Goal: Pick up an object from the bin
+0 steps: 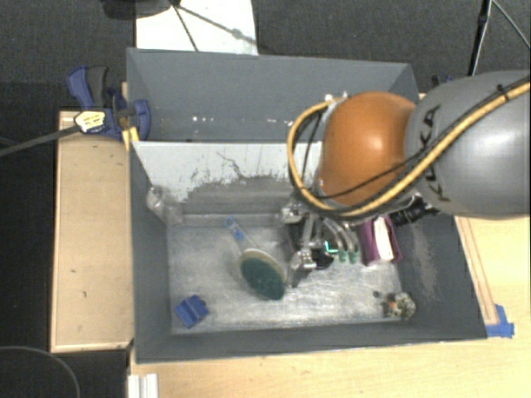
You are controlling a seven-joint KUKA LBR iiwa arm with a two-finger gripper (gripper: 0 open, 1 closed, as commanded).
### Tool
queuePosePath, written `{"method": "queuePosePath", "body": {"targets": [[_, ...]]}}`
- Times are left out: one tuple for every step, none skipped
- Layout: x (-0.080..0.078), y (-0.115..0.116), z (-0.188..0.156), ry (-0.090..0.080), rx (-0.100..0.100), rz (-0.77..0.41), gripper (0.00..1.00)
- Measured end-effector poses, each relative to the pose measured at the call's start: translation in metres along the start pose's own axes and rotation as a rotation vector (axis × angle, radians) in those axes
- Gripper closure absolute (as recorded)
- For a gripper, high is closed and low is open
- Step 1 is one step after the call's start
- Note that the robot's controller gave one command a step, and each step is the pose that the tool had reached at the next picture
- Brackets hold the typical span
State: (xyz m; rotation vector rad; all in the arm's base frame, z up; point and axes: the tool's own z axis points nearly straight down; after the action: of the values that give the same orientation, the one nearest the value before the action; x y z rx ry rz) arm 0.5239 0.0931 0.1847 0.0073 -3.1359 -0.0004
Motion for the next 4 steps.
{"method": "queuePosePath", "body": {"targets": [[-0.002,0.027,0.113,-0.013,-0.003,0.195,0.00],[0.010,-0.003,0.084,-0.007,-0.001,0.421,0.00],[0.012,0.032,0.078,-0.010,-0.004,0.534,0.00],[0.011,0.004,0.112,-0.010,-0.007,0.697,0.00]]}}
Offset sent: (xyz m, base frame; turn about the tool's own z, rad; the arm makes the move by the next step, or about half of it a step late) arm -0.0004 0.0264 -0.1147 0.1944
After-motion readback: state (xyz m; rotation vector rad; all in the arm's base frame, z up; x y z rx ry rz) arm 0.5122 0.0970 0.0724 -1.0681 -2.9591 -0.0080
